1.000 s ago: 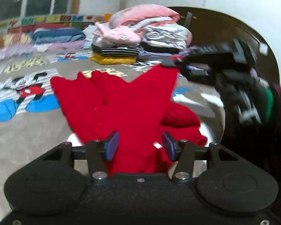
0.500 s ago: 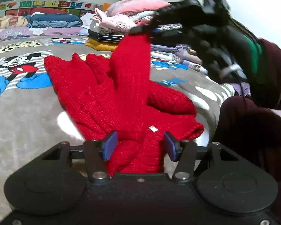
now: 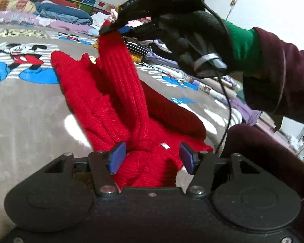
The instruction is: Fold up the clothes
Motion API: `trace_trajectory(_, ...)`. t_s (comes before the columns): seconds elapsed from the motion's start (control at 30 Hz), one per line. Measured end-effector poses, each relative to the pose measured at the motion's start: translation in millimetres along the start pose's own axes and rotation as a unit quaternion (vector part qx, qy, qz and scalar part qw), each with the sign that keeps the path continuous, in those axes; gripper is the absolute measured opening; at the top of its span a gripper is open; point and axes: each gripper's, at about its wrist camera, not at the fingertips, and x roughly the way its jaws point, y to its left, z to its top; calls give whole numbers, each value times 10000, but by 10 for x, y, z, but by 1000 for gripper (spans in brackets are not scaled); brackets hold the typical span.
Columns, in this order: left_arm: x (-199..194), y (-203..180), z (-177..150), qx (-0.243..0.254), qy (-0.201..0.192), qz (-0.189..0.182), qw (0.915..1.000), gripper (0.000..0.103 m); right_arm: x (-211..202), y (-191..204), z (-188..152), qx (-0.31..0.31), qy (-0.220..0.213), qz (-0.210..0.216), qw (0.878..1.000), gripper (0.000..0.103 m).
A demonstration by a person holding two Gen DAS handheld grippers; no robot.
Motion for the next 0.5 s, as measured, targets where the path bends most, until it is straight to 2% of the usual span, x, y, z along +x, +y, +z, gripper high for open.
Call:
trace_trajectory(0.1,-30,52,8,-206,-49,-108,9997,61,37,-22,39,172,-102,149,9997,34)
trace_trajectory(0.23,-54,90,20,-369,-88,-221,9990,64,-46,-140,56,273,-326,338,9985,39)
trace_trajectory(0.37,-52,97,30,-453,-87,-267,9986,65,33,-335,-53,235,53,396,9989,42)
trace_trajectory(0.5,-50,97,30,-519,-82,-293,9982,66,167,-343,-212,-70,422,450,9981,46)
